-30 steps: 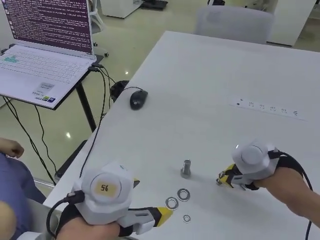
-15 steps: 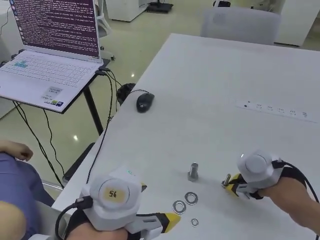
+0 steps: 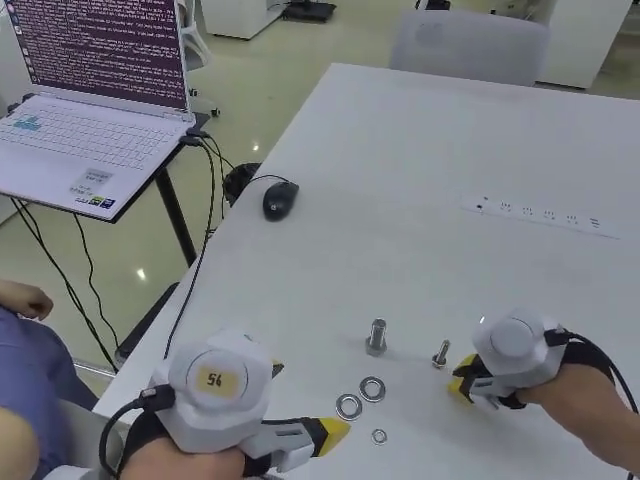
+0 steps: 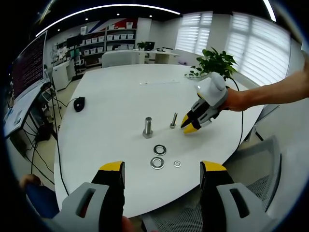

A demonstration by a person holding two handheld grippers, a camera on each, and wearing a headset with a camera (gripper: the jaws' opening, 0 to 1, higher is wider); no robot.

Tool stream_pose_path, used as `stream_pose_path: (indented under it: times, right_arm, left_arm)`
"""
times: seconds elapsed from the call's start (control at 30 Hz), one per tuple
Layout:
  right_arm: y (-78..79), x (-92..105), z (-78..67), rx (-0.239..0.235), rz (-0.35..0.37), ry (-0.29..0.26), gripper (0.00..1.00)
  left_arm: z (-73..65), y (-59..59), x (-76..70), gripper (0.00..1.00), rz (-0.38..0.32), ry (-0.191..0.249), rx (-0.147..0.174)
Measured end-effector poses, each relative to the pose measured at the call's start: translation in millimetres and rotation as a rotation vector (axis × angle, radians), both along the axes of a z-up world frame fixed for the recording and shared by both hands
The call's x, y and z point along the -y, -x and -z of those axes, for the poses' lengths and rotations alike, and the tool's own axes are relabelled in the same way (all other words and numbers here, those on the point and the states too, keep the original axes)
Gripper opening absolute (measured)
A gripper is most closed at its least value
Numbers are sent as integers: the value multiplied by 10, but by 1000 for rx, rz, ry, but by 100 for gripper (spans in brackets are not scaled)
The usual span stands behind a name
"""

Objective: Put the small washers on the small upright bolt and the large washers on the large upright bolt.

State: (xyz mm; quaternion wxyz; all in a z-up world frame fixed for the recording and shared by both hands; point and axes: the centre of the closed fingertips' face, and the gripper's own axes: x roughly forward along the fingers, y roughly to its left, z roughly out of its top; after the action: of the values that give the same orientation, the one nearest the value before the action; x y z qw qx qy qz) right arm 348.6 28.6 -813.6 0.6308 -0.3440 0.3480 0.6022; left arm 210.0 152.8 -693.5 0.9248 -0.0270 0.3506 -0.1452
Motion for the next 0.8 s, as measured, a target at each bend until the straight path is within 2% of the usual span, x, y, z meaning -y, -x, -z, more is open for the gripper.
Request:
stream_pose_path:
  times: [0.13, 0.23, 0.3, 0.43, 0.63, 0.8]
  right_arm:
    - [274, -83, 32, -2, -103, 5, 21]
    - [441, -175, 43, -24, -127, -6, 21]
    - [594, -267, 51, -37, -191, -19, 21]
    - [843, -408, 72, -54, -263, -18, 21]
    - [1037, -508, 125, -57, -334, 1, 21]
    - [1050, -546, 116, -41, -353, -1, 20]
  left_arm:
    - [-25, -13, 0, 62, 0, 0, 6]
    - [-30, -20, -9, 62, -2, -1, 9]
    - [-37, -21, -9, 62, -3, 0, 10]
    - [-43, -17, -6, 62, -3, -2, 11]
    - [-57, -14, -25, 63, -9, -4, 15]
    - [-59, -6, -21, 62, -9, -5, 15]
